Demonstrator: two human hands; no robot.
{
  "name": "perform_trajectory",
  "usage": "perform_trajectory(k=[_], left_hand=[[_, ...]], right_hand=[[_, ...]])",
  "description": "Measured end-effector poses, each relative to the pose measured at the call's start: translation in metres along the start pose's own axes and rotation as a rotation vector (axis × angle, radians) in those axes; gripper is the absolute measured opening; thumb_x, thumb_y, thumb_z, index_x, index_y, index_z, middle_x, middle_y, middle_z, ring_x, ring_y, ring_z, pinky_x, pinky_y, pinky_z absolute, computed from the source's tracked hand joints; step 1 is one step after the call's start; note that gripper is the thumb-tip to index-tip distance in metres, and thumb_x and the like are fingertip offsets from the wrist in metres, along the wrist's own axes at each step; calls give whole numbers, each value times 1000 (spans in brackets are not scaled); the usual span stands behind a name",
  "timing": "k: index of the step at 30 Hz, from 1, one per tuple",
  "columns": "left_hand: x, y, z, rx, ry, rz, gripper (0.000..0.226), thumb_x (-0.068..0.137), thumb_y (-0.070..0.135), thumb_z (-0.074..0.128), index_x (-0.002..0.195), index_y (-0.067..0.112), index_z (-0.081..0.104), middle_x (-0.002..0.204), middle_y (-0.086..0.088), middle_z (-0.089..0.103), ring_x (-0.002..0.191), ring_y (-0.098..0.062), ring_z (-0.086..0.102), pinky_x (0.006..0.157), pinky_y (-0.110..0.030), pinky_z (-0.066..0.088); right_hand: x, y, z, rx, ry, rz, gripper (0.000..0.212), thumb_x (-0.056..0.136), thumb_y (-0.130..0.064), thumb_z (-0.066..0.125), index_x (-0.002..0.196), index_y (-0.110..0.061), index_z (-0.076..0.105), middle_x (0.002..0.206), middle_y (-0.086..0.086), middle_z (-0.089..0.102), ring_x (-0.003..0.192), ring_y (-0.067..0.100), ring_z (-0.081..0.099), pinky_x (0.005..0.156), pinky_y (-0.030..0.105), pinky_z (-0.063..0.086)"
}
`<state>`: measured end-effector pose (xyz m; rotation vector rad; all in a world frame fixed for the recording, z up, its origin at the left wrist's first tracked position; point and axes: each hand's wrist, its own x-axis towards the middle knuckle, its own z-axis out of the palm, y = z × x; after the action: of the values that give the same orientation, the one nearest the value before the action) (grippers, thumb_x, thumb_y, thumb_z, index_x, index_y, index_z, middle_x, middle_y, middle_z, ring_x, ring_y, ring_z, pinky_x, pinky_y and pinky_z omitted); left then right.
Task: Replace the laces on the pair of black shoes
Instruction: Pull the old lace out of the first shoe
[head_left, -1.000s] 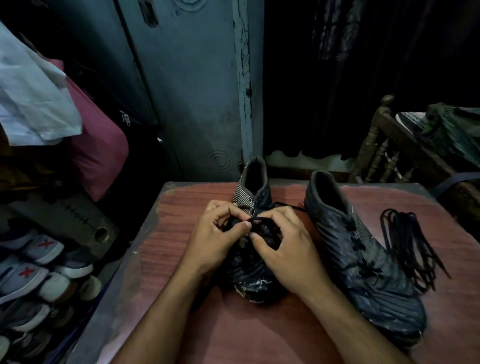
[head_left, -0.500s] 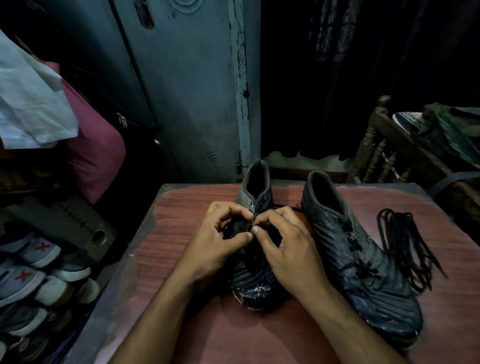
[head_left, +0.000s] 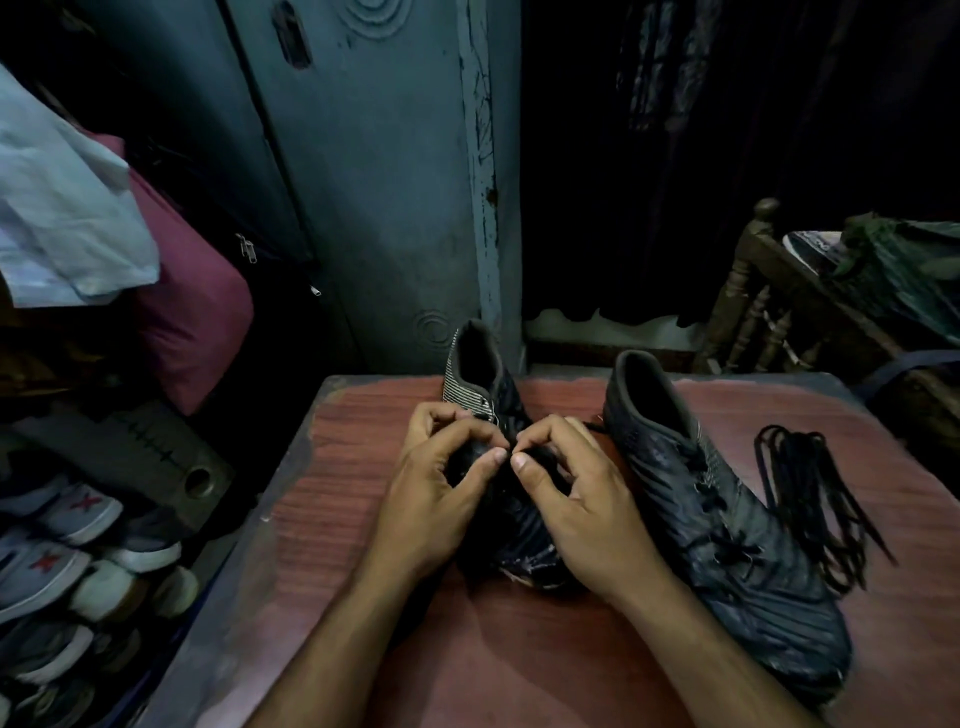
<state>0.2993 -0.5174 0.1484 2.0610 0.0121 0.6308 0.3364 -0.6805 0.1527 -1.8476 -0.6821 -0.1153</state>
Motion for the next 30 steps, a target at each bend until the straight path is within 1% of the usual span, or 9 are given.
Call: perform_trajectory(k=[4, 9, 14, 17, 20, 23, 25, 27, 30], left_hand=[[0, 3, -5, -163, -32, -58, 11, 74, 43, 68, 78, 33, 71, 114, 7, 48, 111, 0, 52, 92, -17, 43], [1, 8, -10, -260, -169, -57, 13, 71, 42, 70, 75, 29, 71, 121, 3, 46, 114, -1, 51, 93, -16, 41], [0, 9, -13, -270, -306, -15, 11, 73, 40, 76, 79, 30, 75, 129, 0, 47, 129, -3, 47, 107, -17, 36], [0, 9, -13, -273, -295, -11, 11, 75, 40, 77, 83, 33, 77, 129, 3, 48, 131, -4, 46, 108, -18, 35], [4, 4, -13, -244, -187, 18, 23, 76, 22, 70, 98, 29, 76, 127, 0, 50, 129, -6, 48, 106, -14, 36], [5, -3, -7, -91, -75, -10, 31, 82, 4, 70, 103, 27, 76, 120, 8, 54, 122, -4, 54, 100, -18, 44], [2, -5, -3, -32, -36, -73, 25, 87, 10, 77, 99, 32, 78, 116, 20, 54, 117, -2, 56, 90, -23, 49], [1, -7, -1, 1, -8, -76, 20, 87, 17, 80, 96, 35, 79, 114, 22, 53, 117, -3, 57, 91, -28, 51], [2, -6, -1, 40, 8, -34, 10, 88, 24, 78, 92, 34, 76, 110, 20, 51, 112, -1, 56, 94, -20, 47]], right_hand=[[-2, 3, 2, -101, 42, 5, 18, 88, -22, 72, 101, -30, 64, 104, -17, 55, 103, 2, 58, 87, 14, 44], [-2, 5, 4, -118, 25, 20, 27, 86, -32, 76, 112, -34, 69, 108, -18, 55, 105, -1, 58, 88, 15, 47], [-3, 4, 4, -121, -1, 20, 36, 80, -53, 55, 105, -33, 70, 104, -17, 56, 99, 2, 60, 82, 22, 49], [-4, 5, 6, -108, 20, 16, 25, 83, -49, 52, 95, -33, 67, 99, -16, 56, 94, 4, 60, 78, 22, 49], [0, 8, 5, -69, 69, -4, 5, 93, -29, 67, 88, -29, 66, 96, -13, 58, 92, 7, 61, 77, 24, 48], [4, 10, 2, 49, 55, 54, 12, 91, -18, 74, 83, -27, 69, 92, -9, 63, 92, 9, 63, 78, 26, 48], [5, 10, 0, 147, 37, 76, 11, 89, -20, 75, 83, -27, 70, 91, -7, 67, 92, 11, 66, 80, 29, 51], [4, 8, -2, 225, 34, 78, 16, 89, -15, 76, 83, -29, 72, 90, -5, 68, 92, 12, 68, 81, 25, 51], [4, 7, -2, 284, 53, 88, 20, 88, -11, 77, 82, -29, 75, 92, -4, 69, 94, 12, 69, 88, 27, 52]])
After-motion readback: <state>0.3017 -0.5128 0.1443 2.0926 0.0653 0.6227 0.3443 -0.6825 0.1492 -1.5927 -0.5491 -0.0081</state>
